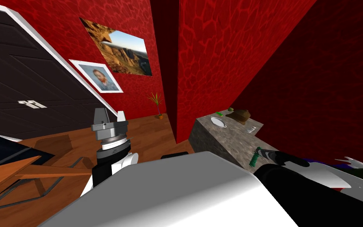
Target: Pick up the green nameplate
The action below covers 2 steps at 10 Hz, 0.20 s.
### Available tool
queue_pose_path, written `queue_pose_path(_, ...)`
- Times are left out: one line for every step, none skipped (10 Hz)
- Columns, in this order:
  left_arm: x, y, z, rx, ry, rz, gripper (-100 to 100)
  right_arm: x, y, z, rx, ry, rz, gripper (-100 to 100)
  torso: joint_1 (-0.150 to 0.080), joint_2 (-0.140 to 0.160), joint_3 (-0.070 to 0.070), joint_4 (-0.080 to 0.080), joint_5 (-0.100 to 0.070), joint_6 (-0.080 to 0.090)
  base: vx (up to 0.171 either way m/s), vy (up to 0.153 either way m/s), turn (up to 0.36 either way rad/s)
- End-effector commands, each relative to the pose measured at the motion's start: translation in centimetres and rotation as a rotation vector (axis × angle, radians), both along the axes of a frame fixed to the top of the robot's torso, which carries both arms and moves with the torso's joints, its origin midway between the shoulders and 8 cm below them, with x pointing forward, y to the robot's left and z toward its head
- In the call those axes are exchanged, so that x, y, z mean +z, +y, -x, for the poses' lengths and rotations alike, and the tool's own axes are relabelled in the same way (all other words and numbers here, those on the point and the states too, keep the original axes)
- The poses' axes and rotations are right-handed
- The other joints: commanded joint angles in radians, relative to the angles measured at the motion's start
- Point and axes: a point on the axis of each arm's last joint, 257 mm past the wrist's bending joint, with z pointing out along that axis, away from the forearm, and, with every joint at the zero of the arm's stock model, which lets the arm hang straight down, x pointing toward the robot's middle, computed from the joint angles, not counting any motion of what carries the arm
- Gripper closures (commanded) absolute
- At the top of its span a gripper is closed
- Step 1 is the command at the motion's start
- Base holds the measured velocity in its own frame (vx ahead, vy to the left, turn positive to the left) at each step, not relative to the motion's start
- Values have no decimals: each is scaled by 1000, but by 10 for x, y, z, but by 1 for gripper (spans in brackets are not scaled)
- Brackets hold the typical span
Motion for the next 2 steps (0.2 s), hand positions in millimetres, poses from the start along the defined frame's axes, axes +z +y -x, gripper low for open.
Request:
queue_pose_path(0,0,0,0,0,0,0,0,0,0,0,0,0,100,0,0,0,0,0,0,20,6,-8)
queue_pose_path(0,0,0,0,0,0,0,0,0,1,1,1,1,0,-1,2,1,1,0,-1,0,0,0)
